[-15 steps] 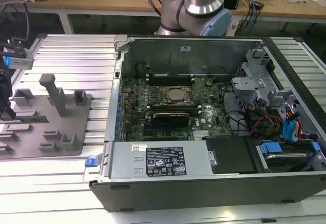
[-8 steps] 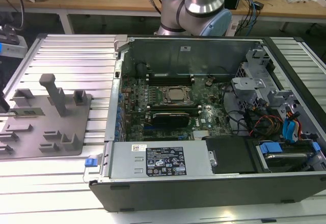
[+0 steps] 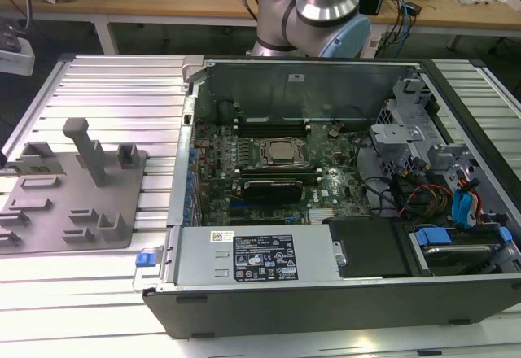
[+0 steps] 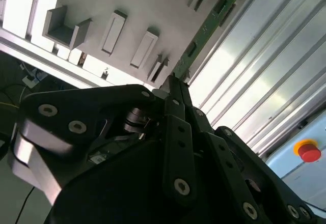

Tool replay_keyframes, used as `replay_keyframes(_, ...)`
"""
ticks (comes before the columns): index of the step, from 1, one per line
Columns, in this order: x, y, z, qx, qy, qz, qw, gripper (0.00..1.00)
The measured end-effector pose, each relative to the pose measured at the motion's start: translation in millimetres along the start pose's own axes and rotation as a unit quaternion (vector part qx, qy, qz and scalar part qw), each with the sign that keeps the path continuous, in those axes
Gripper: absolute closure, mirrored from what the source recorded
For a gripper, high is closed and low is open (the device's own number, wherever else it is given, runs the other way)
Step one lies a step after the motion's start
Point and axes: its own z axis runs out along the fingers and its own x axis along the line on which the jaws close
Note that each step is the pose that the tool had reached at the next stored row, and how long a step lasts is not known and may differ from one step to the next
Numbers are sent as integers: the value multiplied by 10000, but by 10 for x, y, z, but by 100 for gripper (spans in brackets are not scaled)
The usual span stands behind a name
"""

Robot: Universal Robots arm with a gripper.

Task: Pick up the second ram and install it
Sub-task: 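Pick up the second ram and move it above second insertion slot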

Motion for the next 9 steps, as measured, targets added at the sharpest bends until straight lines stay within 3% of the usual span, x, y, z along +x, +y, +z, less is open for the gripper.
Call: replay_keyframes(9,-19,9,-254,3,-4,0,10000,91)
